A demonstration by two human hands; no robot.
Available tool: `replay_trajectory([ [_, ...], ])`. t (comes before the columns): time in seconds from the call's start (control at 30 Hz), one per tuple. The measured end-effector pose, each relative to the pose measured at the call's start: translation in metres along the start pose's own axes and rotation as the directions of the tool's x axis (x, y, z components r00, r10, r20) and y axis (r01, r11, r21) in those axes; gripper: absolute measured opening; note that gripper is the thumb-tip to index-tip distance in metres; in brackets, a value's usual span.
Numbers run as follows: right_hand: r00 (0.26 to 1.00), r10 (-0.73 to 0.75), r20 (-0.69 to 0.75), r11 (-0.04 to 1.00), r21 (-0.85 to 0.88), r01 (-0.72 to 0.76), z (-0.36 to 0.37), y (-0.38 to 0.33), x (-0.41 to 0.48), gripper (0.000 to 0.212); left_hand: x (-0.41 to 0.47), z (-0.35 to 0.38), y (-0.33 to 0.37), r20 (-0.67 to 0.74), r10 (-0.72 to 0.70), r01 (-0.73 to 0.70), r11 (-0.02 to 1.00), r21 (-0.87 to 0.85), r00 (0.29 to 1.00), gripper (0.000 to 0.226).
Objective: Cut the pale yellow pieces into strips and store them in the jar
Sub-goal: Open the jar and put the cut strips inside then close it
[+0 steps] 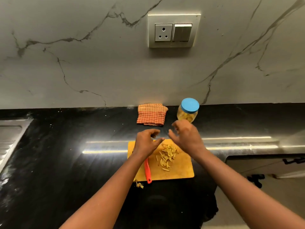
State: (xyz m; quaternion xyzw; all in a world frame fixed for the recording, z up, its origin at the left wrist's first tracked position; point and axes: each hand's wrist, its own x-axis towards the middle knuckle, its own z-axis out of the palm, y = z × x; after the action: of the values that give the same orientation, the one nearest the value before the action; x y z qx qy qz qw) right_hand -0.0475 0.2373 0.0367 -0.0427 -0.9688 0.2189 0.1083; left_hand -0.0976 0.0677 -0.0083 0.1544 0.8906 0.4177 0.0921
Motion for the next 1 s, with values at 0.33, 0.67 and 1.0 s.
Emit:
replay_trajectory([
  [0.33,0.971,0.217,0.102,0.940,-0.289,-0.179,-0.048,0.061,0.089,0.077,0.085,0.046,0.059,0.093,0.084,-0.085,0.996,0.002,0.992,0.089],
  [0.67,0.909,0.258,0.328,0.947,-0.270,-0.172,-0.043,0.071,0.129,0.066,0.134,0.070,0.074,0.167,0.109,-0.083,0.984,-0.158,0.980,0.087],
  [1.0,0.916,0.302,0.264,0.938,-0.251,-0.237,-0.050,0.042,0.120,0.056,0.115,0.066,0.064,0.086,0.093,-0.073,0.976,-0.207,0.992,0.091],
])
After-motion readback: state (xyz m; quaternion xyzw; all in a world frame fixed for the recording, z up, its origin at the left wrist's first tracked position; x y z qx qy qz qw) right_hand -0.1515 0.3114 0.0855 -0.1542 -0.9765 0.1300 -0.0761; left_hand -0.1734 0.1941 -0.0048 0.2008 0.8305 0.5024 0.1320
